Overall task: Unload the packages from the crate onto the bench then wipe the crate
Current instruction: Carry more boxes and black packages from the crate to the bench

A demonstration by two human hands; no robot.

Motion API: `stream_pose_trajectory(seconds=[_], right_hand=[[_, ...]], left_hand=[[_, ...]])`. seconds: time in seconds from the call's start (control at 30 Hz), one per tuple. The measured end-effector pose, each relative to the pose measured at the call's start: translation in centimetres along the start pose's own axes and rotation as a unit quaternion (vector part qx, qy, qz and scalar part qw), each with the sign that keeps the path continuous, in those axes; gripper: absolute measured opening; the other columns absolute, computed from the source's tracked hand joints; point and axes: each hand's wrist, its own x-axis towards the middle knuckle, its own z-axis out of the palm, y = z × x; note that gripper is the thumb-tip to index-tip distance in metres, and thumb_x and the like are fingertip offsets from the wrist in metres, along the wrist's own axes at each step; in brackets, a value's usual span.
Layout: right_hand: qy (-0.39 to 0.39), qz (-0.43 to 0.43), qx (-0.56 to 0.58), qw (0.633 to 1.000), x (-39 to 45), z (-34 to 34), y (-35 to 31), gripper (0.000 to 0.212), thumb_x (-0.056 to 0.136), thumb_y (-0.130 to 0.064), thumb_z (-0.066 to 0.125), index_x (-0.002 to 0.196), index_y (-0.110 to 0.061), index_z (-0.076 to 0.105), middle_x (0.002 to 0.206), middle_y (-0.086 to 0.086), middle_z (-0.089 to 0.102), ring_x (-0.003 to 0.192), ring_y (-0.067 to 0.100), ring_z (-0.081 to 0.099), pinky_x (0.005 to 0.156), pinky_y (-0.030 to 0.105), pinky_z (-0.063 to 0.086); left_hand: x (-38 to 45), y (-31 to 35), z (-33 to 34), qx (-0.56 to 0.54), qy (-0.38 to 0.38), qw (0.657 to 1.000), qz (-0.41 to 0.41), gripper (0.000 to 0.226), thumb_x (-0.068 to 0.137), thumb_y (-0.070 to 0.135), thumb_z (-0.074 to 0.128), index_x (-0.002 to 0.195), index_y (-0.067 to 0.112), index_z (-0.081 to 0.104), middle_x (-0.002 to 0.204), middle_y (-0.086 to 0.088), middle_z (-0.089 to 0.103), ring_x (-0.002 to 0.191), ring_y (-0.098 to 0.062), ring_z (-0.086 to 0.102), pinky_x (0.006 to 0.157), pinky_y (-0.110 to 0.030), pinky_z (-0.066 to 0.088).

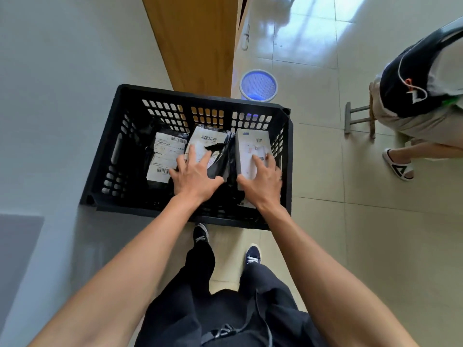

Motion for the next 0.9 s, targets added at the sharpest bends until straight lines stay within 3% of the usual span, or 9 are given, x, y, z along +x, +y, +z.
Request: stream_pose_trajectory(seconds=[0.27,0.5,0.67,0.9], right_hand=[[-0.027,-0.123,0.011,0.992,-1.8,-3.4,0.5,0.069,0.079,-0.048,0.066,0.143,-0.033,0.046,0.163,0.002,0.019,0.137,0.038,0.032,0.108,0.055,0.038],[-0.051,-0.229,0.006,0.972,-4.4,-6.7,0.0,0.073,0.081,-0.049,0.069,0.147,-0.034,0.043,0.166,0.002,0.017,0.143,0.035,0.027,0.112,0.052,0.034],[-0.060,-0.283,0.017,0.957,-6.6,-7.6,-1.6,0.073,0.085,-0.049,0.069,0.151,-0.033,0.041,0.167,0.001,0.016,0.142,0.033,0.026,0.115,0.051,0.031],[-0.090,-0.347,0.016,0.934,-12.4,-6.5,-3.2,0.074,0.085,-0.050,0.068,0.152,-0.034,0.039,0.166,0.000,0.015,0.144,0.032,0.024,0.115,0.055,0.033]], left_hand=[[-5.9,1.8,-1.4,0.006,0.131,0.990,-0.055,0.077,0.073,0.061,0.060,0.146,0.040,0.045,0.166,-0.004,0.019,0.141,-0.036,0.026,0.107,-0.064,0.031],[-12.4,1.8,-2.7,0.017,0.246,0.963,-0.106,0.074,0.065,0.063,0.060,0.133,0.033,0.058,0.162,-0.005,0.028,0.132,-0.037,0.035,0.092,-0.062,0.039],[-17.1,0.6,-3.7,-0.004,0.294,0.942,-0.162,0.075,0.063,0.061,0.058,0.133,0.032,0.059,0.163,-0.002,0.028,0.135,-0.040,0.036,0.096,-0.066,0.040],[-25.0,-1.4,-3.3,-0.021,0.343,0.914,-0.216,0.074,0.068,0.058,0.062,0.137,0.030,0.060,0.164,-0.004,0.030,0.135,-0.038,0.037,0.098,-0.058,0.037]])
